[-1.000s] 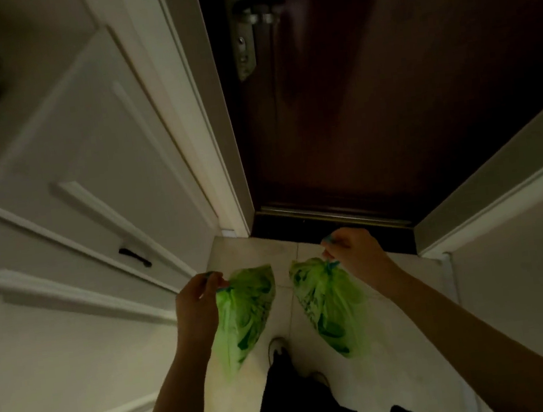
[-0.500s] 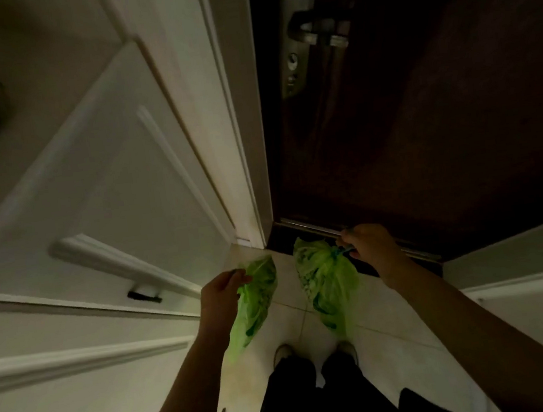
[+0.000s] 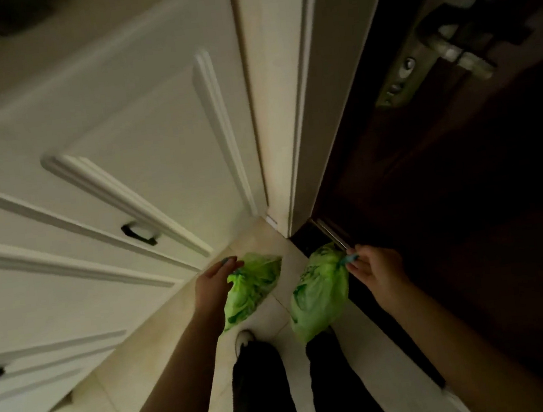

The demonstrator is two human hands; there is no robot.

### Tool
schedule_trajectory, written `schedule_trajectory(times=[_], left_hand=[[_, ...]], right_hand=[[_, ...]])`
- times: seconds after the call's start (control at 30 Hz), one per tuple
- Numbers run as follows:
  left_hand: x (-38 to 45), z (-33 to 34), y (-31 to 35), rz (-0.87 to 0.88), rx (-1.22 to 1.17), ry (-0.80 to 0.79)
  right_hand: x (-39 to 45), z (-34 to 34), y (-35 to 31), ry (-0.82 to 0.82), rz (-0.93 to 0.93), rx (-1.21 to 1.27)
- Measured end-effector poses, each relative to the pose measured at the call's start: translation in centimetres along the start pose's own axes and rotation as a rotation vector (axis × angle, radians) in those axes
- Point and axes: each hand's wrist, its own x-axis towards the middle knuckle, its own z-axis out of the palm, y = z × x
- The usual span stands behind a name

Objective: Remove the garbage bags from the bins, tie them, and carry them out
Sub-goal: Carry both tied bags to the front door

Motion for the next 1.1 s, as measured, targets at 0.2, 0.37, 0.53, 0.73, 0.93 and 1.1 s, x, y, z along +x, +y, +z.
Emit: schedule_trajectory(times=[0.2, 0.37, 0.53, 0.73, 0.93, 1.1], left_hand=[[2.2, 0.7, -3.5, -0.066, -0.125, 0.06], [4.3, 1.6, -6.5, -0.122, -0.227, 0.141], [6.3, 3.0, -9.2, -0.151, -0.304, 0.237], [9.0, 5.5, -10.7, -0.178, -0.376, 0.313], [14.0, 8.9, -10.7, -0.177, -0.385, 0.244], [18.7, 10.8, -9.7, -0.173, -0.517, 0.261]], right_hand=[[5.3, -0.5, 0.6, -0.035, 0.074, 0.019], [8.7, -1.1, 1.6, 0.002, 0.09, -0.008], [12.3, -1.2, 1.8, 0.002, 0.085, -0.065], [16.5, -0.5, 2.3, 0.017, 0.07, -0.181], [22.1, 2.9, 2.0, -0.014, 0.063, -0.336], [27.4, 5.6, 1.5, -0.048, 0.06, -0.457]])
